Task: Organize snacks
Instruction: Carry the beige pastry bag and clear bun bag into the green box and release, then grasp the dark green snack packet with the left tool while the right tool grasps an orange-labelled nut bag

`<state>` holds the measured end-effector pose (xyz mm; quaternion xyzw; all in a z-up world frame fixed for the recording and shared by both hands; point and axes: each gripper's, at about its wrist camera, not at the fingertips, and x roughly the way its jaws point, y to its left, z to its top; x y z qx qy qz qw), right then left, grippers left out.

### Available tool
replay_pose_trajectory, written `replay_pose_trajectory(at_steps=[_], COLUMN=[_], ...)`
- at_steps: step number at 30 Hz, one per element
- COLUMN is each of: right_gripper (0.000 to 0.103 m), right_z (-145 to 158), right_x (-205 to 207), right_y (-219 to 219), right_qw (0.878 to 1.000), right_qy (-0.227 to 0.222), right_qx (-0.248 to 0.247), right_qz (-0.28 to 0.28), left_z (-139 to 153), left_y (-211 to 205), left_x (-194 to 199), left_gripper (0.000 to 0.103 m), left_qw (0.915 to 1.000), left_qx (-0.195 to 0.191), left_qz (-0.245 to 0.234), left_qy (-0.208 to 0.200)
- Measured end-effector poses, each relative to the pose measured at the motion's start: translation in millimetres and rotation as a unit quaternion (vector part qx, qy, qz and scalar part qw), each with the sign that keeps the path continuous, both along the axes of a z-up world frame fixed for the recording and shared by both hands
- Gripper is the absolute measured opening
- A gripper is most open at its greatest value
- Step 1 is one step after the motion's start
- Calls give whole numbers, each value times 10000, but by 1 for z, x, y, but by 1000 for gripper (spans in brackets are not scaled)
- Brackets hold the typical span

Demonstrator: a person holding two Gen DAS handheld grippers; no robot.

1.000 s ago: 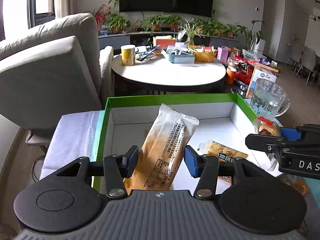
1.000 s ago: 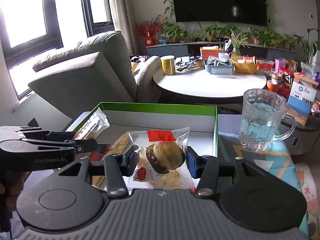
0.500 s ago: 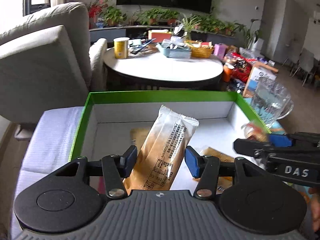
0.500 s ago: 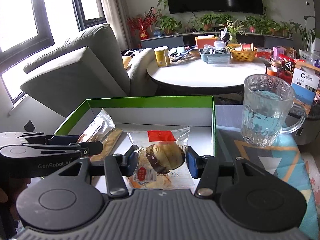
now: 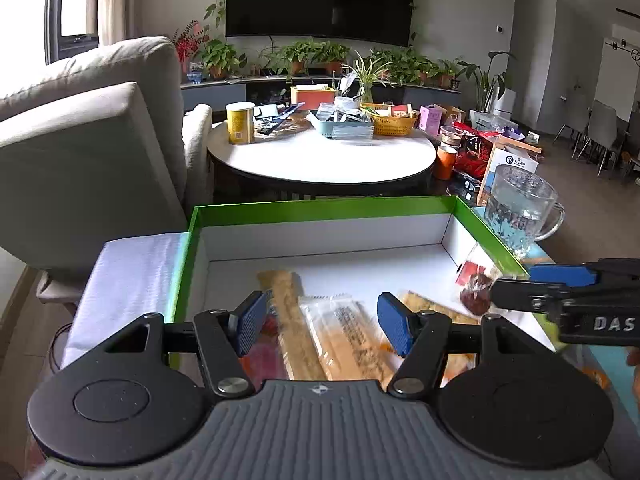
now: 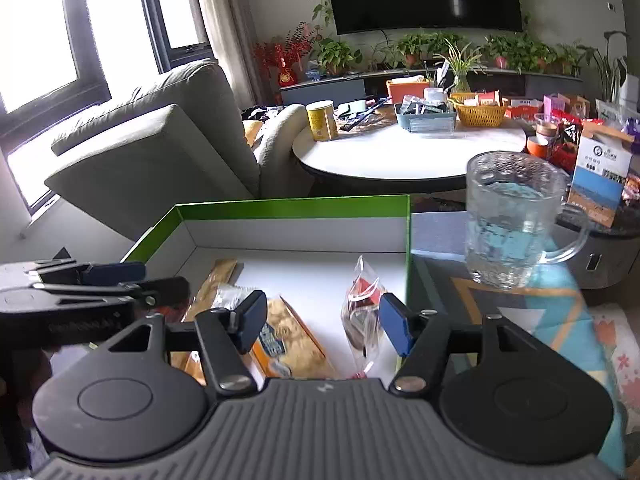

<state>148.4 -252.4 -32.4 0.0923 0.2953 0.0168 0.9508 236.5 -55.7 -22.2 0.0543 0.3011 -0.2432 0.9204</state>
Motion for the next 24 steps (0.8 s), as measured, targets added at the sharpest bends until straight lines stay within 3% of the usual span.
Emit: replay_pose_trajectory(at_steps=[10,24], right_gripper=[71,71], right_z=[1,-7], right_x=[-51,-101], right_y=[12,23], right_qw=[9961,9962], right_qy=[-29,48], right_qx=[-99,-19], right_qz=[875,874], left_z=[11,-17], left_y=[52,97], left_x=[-65,-165], left_gripper=[59,59], left_qw=[9998,9966], left_qx=[6,40], left_qz=[179,47], left_qy=[103,820])
